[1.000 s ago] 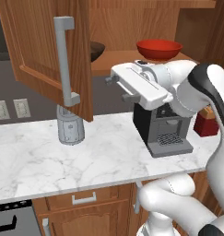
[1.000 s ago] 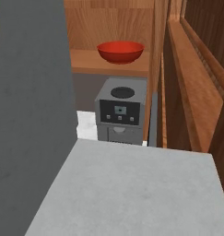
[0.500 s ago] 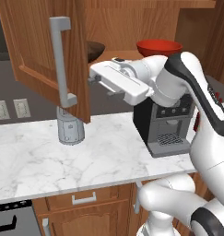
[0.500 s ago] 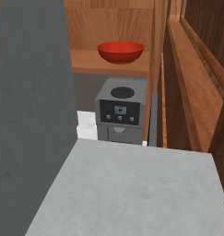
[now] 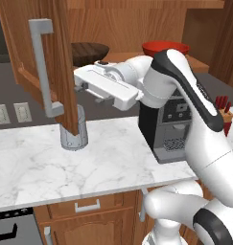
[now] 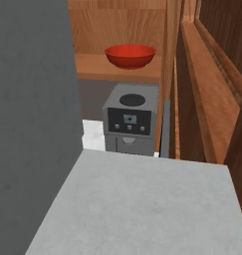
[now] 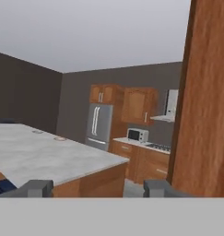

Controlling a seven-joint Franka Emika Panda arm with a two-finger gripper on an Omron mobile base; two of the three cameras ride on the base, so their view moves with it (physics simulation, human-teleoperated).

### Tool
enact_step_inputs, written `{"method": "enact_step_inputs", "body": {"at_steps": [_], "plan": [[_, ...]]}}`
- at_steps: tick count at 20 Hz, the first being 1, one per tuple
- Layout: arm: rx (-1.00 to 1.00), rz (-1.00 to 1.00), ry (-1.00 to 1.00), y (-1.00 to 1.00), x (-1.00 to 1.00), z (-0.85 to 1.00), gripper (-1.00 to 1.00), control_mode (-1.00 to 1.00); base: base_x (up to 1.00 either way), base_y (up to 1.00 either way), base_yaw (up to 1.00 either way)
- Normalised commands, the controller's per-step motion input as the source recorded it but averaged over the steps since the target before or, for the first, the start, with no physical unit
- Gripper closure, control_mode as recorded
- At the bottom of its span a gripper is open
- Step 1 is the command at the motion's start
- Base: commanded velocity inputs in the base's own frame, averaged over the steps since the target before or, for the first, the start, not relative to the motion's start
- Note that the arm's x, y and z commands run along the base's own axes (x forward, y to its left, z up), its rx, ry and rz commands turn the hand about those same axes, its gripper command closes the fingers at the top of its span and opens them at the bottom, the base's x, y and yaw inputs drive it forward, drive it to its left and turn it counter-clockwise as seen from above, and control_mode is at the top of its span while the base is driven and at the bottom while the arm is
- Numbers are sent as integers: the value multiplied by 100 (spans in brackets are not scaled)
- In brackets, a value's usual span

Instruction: Move the bowls from the cabinet to the plates on the dining table.

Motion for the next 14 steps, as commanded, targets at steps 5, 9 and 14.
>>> {"method": "enact_step_inputs", "body": {"at_steps": [5, 9, 14], "plan": [[-1, 10, -1, 40, 0, 0, -100, -100, 0, 0, 0], [0, 7, -1, 36, 0, 0, -100, -100, 0, 0, 0], [0, 5, -2, 28, 0, 0, -100, -100, 0, 0, 0]]}}
